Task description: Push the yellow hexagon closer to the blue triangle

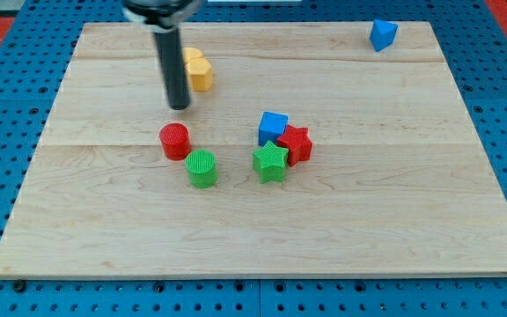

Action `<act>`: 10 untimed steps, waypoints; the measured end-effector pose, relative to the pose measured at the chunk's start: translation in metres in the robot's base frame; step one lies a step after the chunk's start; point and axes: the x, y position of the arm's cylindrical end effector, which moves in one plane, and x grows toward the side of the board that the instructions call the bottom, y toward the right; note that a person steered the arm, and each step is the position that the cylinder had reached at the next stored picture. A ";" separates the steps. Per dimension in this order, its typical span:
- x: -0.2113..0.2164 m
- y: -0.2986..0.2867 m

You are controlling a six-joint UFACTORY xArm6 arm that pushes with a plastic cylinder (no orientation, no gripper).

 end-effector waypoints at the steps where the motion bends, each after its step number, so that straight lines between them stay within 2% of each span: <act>1: -0.035 0.001; 2: -0.060 0.053; 4: -0.073 0.079; 6: -0.098 0.243; 8: -0.068 0.266; 9: -0.111 0.280; 10: -0.111 0.278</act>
